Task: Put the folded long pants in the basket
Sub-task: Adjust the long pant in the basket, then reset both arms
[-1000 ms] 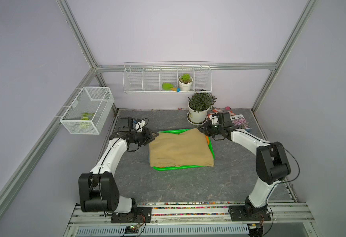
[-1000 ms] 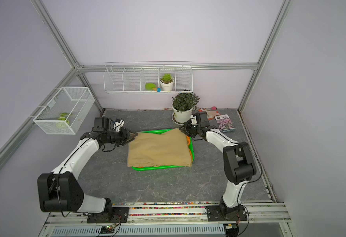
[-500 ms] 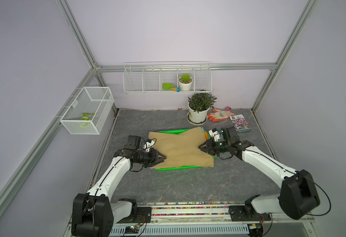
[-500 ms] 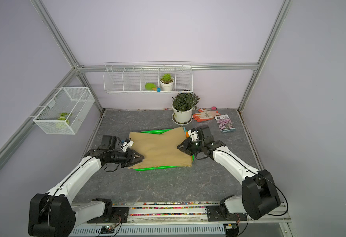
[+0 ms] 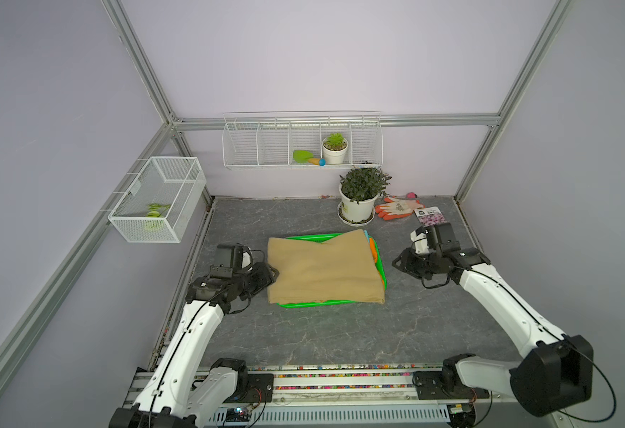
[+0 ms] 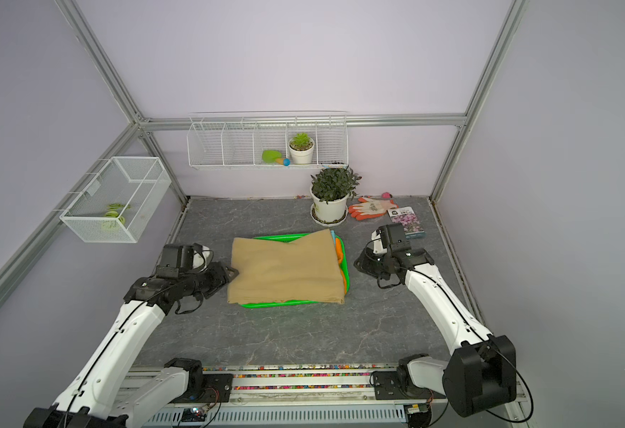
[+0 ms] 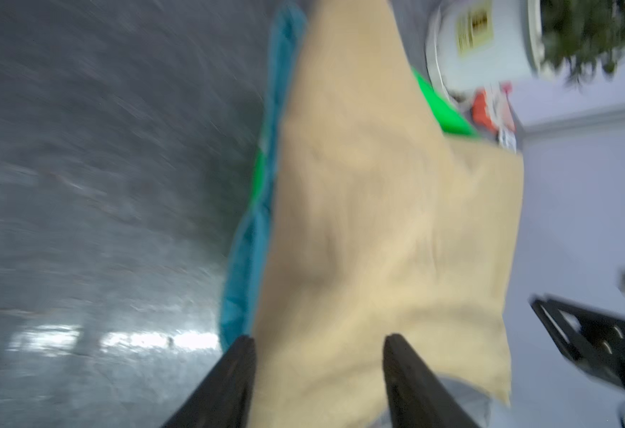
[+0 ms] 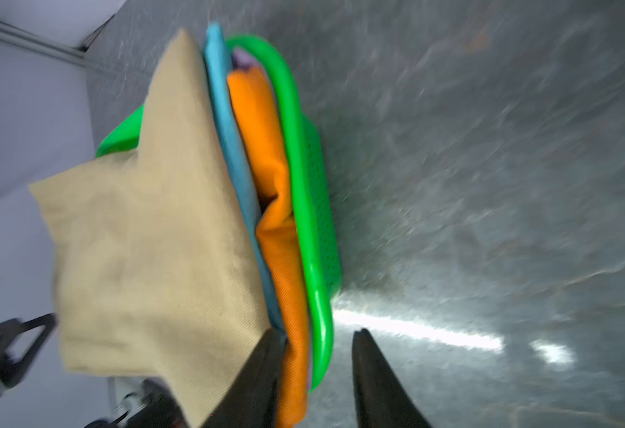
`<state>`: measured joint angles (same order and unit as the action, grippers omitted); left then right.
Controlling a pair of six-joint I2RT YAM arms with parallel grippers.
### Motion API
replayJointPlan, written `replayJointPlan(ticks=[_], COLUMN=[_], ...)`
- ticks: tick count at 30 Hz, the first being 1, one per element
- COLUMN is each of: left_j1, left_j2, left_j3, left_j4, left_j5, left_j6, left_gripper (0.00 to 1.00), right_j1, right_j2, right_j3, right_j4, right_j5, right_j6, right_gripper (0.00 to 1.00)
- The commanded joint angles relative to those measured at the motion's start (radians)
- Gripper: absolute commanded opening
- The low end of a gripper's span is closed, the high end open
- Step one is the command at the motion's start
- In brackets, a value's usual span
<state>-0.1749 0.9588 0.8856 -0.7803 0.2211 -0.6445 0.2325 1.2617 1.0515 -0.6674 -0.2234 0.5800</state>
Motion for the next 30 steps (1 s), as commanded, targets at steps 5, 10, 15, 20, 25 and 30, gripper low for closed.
replayJointPlan(ticks=[5,10,15,20,25,30], left_j1=[0.029,0.034,0.032,0.052,0.181,0.166], left_j2=[0.046,0.116,0.151,0.249,0.412,0.539], left_j3=[-0.139,-0.246,-0.461,-0.587,-0.609,-0.512], left_j4=[0.385,0.635,1.006,1.436,1.707,1.647], left_j5=[-0.619,-0.786,-0.83,-0.686,-0.384,-0.298], left_j6=[0.005,0.135,0.401,0.568,0.547,0.61], left_gripper=[0.75,0.74,0.71,0.73,0.74,0.78], right_j1=[-0.033,-0.041,-0.042,-0.079,-0.127,-0.13], right_j2=[-0.011,-0.03,0.029,0.114,0.215,0.299], right_j3=[-0.141,-0.334,-0.535,-0.601,-0.654,-0.734], right_j4=[0.222,0.473,0.84,1.231,1.47,1.712], right_j5=[0.591,0.73,0.867,0.85,0.704,0.593], right_j6=[-0.136,-0.223,-0.388,-0.45,-0.488,-0.537], right_gripper=[0.66,0.73,0.76,0.78,0.78,0.79])
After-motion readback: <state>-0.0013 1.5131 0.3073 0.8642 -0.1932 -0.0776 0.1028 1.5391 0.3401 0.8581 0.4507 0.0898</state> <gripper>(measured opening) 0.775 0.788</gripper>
